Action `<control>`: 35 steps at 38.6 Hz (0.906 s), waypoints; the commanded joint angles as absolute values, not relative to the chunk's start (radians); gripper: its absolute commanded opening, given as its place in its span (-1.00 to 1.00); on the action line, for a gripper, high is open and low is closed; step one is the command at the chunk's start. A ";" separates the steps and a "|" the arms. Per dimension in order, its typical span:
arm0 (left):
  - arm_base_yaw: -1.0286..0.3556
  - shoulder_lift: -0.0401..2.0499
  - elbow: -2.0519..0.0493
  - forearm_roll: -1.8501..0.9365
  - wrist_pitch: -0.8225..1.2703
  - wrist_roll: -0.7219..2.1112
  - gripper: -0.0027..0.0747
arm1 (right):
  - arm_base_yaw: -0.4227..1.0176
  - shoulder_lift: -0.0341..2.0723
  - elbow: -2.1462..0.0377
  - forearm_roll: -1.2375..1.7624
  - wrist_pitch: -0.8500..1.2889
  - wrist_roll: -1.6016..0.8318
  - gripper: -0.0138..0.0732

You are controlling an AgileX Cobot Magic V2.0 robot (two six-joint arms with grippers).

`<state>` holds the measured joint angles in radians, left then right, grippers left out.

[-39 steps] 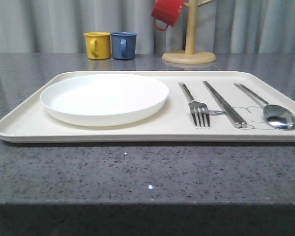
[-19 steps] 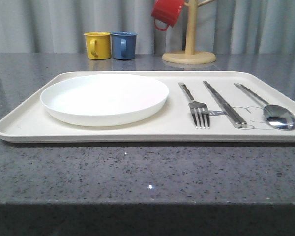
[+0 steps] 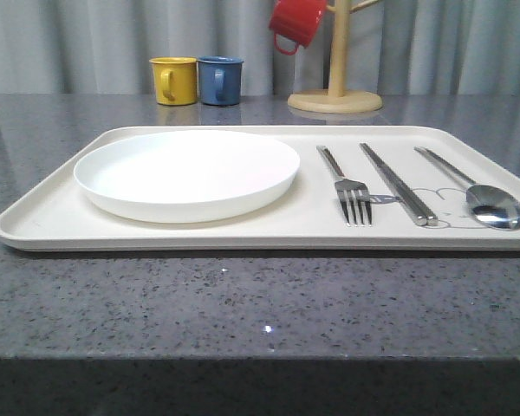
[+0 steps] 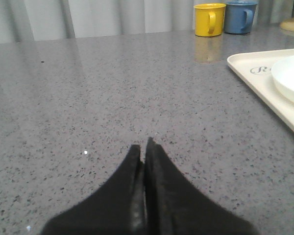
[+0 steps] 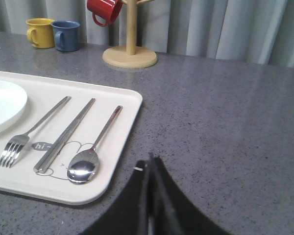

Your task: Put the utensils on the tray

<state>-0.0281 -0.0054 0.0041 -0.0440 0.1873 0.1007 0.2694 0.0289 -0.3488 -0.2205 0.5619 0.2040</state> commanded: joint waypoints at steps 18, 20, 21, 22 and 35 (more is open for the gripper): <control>-0.027 -0.030 0.007 -0.044 0.080 0.091 -0.98 | 0.268 0.042 -0.371 -0.241 0.483 0.197 -0.85; -0.027 -0.030 0.007 -0.044 0.080 0.091 -0.98 | 0.268 0.042 -0.371 -0.241 0.483 0.197 -0.85; -0.027 -0.030 0.007 -0.044 0.080 0.091 -0.98 | 0.268 0.042 -0.371 -0.241 0.483 0.197 -0.85; -0.027 -0.030 0.007 -0.044 0.080 0.091 -0.98 | 0.268 0.042 -0.371 -0.241 0.483 0.197 -0.85; -0.027 -0.028 0.007 -0.044 0.080 0.091 -0.98 | 0.167 -0.029 -0.156 -0.136 0.274 0.086 -0.85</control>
<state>-0.0266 -0.0054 0.0041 -0.0433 0.1630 0.1007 0.2169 -0.0100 -0.1992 -0.1888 0.4243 0.1466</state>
